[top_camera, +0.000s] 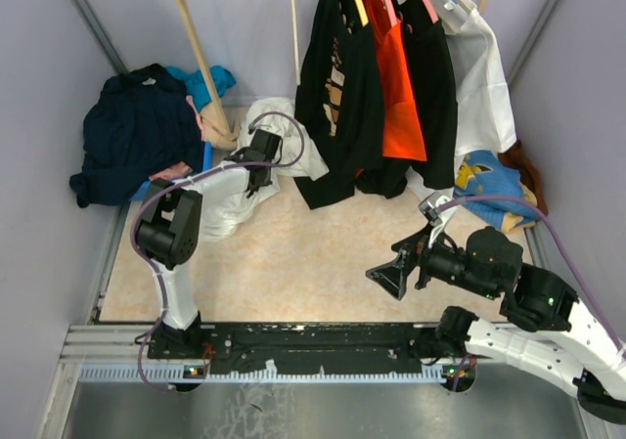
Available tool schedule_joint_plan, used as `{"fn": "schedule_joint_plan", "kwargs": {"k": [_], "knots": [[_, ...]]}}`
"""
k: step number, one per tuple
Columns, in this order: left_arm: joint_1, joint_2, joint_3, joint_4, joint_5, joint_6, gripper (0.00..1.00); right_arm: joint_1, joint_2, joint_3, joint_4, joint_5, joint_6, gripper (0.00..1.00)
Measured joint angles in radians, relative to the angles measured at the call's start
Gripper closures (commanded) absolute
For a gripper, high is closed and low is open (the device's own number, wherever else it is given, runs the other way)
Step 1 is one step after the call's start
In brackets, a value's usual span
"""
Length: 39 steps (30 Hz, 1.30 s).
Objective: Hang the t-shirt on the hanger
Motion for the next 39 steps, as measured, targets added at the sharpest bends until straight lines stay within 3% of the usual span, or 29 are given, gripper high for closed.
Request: {"fn": "schedule_joint_plan", "kwargs": {"k": [5,9,15,22,31,39], "knots": [[0.006,0.012,0.007,0.000,-0.003,0.002,0.87,0.000,0.001,0.000,0.000,0.000,-0.002,0.01],[0.006,0.010,0.008,0.002,-0.003,0.004,0.94,0.000,0.004,0.000,0.000,0.000,-0.003,0.01],[0.006,-0.035,0.024,-0.042,0.005,0.000,0.94,0.000,0.008,0.000,0.001,0.000,-0.008,0.01],[0.021,-0.191,0.082,-0.115,0.048,-0.009,0.95,0.000,0.008,0.000,0.006,-0.003,-0.009,0.01],[0.103,-0.344,0.160,-0.205,0.208,-0.020,0.97,0.000,0.008,0.000,0.007,-0.007,-0.008,0.01],[0.125,-0.395,0.191,-0.233,0.261,0.043,0.99,0.000,0.008,0.000,0.007,-0.011,0.000,0.01]]}}
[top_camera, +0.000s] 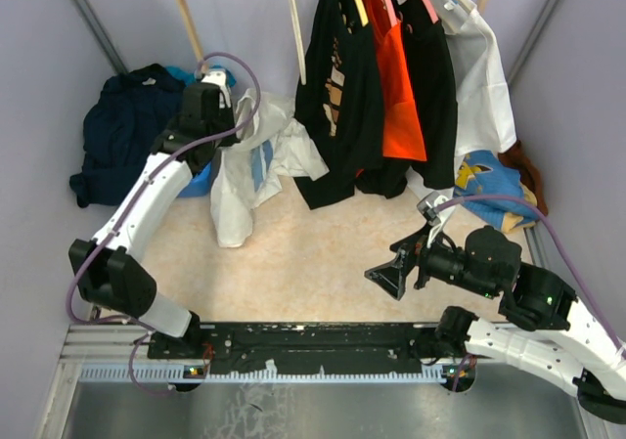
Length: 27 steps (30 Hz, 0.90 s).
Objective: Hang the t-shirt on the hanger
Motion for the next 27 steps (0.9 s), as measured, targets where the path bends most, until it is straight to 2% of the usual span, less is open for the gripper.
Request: {"fn": "schedule_joint_plan", "kwargs": {"k": [6,21,27], "knots": [[0.000,-0.053,0.034,-0.016,0.026,0.055,0.99,0.000,0.000,0.000,0.000,0.000,0.002,0.01],[0.001,-0.031,0.523,-0.109,0.068,0.112,0.99,0.000,0.000,0.000,0.000,0.000,0.000,0.01],[0.001,-0.020,0.596,-0.122,0.130,0.114,0.98,0.000,0.000,0.000,0.000,0.000,0.000,0.01]]}}
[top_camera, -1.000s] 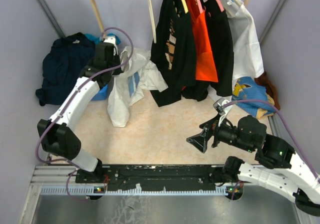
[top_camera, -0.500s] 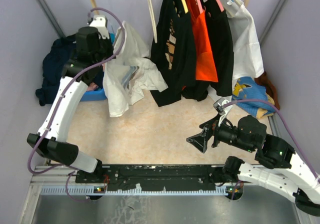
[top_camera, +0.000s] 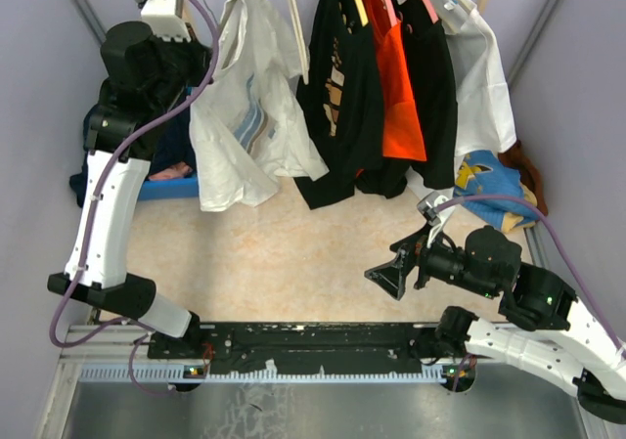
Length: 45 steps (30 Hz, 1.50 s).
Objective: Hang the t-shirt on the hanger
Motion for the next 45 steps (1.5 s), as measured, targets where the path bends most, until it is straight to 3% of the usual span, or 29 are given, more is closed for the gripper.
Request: {"fn": "schedule_joint_plan", "kwargs": {"k": [16,39,41,45], "knots": [[0.000,0.029,0.077,-0.032,0.160,0.029,0.98,0.000,0.032,0.000,0.005,-0.010,-0.001,0.01],[0.000,0.100,0.167,0.173,0.120,0.059,0.99,0.000,0.028,-0.027,0.024,-0.015,0.007,0.01],[0.000,0.093,0.131,0.176,0.117,0.051,0.96,0.000,0.024,-0.035,0.027,-0.019,0.010,0.01],[0.000,-0.082,-0.240,0.198,0.097,0.028,0.89,0.000,0.018,-0.058,0.036,-0.019,0.017,0.01]]}}
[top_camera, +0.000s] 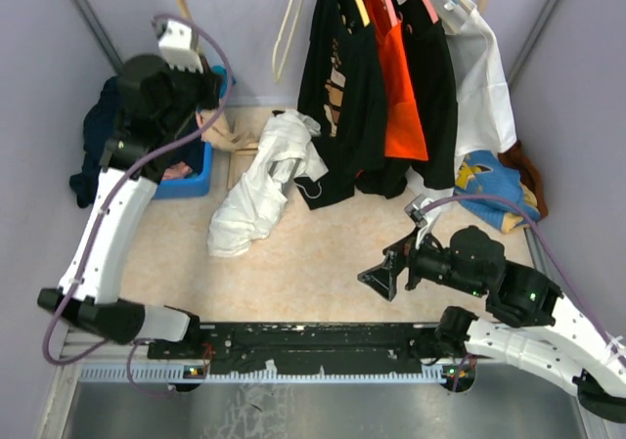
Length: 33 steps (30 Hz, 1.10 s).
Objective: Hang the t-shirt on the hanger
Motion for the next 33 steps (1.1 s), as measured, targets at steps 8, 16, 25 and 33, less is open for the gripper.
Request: {"fn": "schedule_joint_plan", "kwargs": {"k": [8,16,25,33], "knots": [[-0.119,-0.341,-0.654,0.011,-0.056,-0.109,0.68,0.000,0.043,-0.048,0.053,-0.005,0.026,0.01],[-0.495,-0.204,-0.823,-0.003,-0.299,-0.220,0.44,0.000,0.073,-0.091,0.101,-0.018,0.065,0.01],[-0.574,0.153,-0.817,-0.013,-0.530,-0.308,0.42,0.000,-0.029,-0.105,0.088,-0.010,0.105,0.01],[-0.574,0.390,-0.666,0.033,-0.679,-0.283,0.39,0.000,-0.102,-0.119,0.045,0.002,0.121,0.01]]}}
